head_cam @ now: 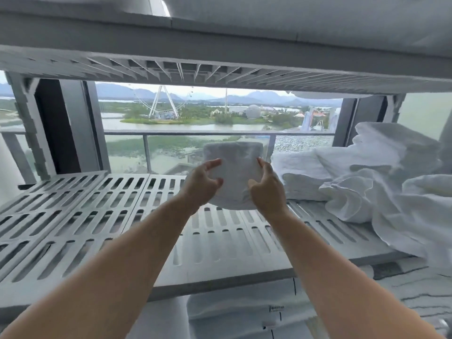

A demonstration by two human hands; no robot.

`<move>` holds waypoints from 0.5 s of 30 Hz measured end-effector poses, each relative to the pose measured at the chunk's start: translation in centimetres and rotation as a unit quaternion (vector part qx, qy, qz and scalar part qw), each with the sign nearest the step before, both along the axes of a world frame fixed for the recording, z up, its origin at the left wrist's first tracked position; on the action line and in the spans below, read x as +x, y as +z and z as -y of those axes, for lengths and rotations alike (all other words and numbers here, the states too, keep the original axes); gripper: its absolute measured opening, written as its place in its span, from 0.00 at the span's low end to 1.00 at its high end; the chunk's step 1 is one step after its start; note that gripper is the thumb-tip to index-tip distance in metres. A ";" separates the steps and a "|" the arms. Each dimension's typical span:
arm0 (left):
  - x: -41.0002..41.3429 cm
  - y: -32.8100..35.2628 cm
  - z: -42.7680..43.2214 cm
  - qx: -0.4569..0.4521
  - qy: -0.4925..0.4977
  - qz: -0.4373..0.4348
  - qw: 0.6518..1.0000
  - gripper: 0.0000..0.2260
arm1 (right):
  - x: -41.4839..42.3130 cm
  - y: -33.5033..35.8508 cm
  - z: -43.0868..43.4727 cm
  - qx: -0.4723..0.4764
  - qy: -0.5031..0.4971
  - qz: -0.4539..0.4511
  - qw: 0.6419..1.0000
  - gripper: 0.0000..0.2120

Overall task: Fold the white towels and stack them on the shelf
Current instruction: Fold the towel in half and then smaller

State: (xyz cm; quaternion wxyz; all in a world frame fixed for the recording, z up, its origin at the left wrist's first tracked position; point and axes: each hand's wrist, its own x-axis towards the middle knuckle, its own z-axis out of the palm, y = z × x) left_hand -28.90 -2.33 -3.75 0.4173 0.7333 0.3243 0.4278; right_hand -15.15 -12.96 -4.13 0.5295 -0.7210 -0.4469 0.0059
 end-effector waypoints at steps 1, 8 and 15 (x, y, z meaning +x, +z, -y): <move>1.5 0.2 -0.6 0.008 -0.002 0.007 1.000 0.26 | 1.1 0.4 -0.3 0.006 -0.009 0.005 1.000 0.33; 11.8 1.2 -1.6 0.026 -0.030 0.033 0.999 0.27 | 10.2 3.2 -0.8 0.009 -0.068 0.021 0.997 0.33; 20.1 3.0 -1.8 0.045 0.008 0.023 0.999 0.25 | 19.3 5.0 -1.6 0.006 -0.040 0.032 0.999 0.34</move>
